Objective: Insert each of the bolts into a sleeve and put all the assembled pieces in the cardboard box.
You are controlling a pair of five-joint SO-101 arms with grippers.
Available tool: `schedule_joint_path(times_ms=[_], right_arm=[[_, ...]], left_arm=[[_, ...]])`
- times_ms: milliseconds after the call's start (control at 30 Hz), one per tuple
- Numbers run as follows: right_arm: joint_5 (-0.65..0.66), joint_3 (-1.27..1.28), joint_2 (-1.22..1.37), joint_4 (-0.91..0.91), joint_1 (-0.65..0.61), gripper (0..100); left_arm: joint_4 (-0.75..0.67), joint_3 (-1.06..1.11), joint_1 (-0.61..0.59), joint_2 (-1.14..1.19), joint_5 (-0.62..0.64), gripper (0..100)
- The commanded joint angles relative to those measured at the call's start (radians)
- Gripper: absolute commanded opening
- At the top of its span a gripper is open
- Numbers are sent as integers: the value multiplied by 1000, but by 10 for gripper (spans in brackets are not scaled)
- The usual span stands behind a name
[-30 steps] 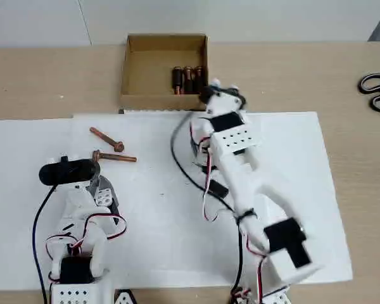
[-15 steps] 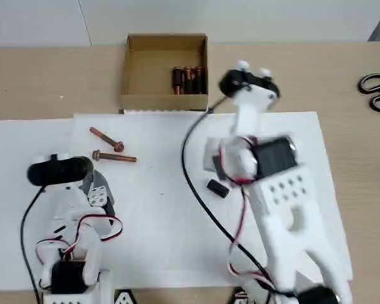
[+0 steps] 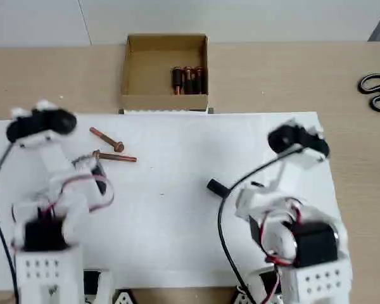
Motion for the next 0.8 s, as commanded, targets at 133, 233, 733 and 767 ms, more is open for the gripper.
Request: schedule_joint_path(times_ms=[133,233,733,767], right_arm=[[34,117,-220,-1,58,3],[44,127,-278,-12,59,3],[126,130,-325,-16,220,3],[126,130,-326,-16,220,3]], left_arm=[[-35,-196,-5,356,262,7],[-41,-196,-5,477,500,8],[-170,-186,-3,609,756,44],[-180,-177,-3,611,756,77]])
